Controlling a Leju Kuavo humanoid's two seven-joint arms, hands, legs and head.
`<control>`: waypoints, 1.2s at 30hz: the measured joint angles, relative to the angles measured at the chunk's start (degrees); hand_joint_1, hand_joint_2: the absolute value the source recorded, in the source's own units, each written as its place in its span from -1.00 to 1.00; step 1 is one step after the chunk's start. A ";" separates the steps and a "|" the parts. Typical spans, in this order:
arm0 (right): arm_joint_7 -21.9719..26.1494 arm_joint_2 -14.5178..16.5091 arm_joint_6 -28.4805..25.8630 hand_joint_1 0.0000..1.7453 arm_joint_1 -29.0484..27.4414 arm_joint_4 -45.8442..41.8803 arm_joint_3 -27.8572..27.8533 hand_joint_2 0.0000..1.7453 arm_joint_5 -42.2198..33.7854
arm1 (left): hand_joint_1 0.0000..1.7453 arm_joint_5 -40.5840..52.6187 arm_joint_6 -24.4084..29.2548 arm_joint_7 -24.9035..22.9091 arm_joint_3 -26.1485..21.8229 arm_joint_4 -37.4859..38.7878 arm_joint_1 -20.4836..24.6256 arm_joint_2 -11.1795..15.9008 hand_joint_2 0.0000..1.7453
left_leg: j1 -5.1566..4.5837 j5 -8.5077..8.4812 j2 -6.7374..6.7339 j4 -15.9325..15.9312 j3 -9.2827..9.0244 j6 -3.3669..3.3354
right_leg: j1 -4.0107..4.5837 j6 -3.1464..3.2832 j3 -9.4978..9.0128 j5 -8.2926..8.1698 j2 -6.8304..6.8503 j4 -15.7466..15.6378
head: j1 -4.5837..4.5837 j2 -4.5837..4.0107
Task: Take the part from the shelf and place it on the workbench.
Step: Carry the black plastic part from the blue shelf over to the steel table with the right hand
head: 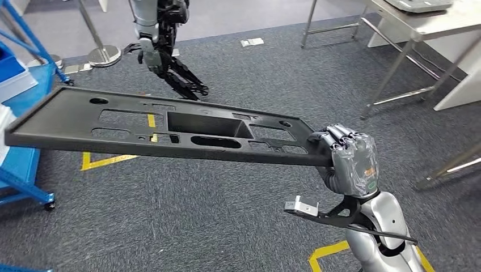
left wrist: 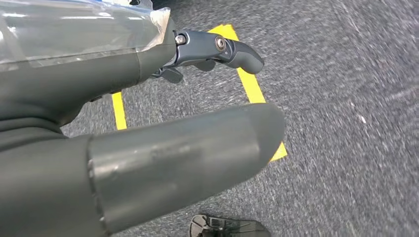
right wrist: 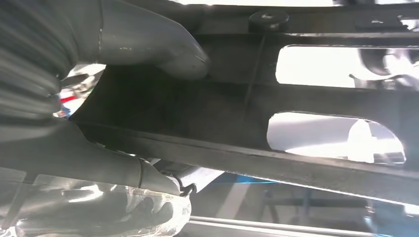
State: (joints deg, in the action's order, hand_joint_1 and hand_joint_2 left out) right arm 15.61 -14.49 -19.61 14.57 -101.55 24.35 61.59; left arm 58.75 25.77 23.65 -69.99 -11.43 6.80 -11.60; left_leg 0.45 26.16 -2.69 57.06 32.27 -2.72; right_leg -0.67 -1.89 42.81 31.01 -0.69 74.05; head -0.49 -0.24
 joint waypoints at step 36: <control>-2.15 -0.16 -1.11 1.00 -5.27 -2.06 -7.14 1.00 0.11 | -1.00 0.50 0.10 -2.27 0.12 -0.01 -0.01 -0.06 -1.00 | -0.23 0.60 -2.88 -0.25 -1.12 0.93 | -0.29 -1.34 -9.46 -6.07 4.61 -17.33 | -0.45 -0.01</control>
State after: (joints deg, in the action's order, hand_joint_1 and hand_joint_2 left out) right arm 13.46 -14.66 -20.72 9.30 -103.61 17.21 61.70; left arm 59.25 25.87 21.38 -69.87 -11.44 6.79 -11.66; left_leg 0.22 26.76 -5.57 56.80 31.15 -1.79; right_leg -0.96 -3.24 33.35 24.95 3.92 56.72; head -0.94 -0.25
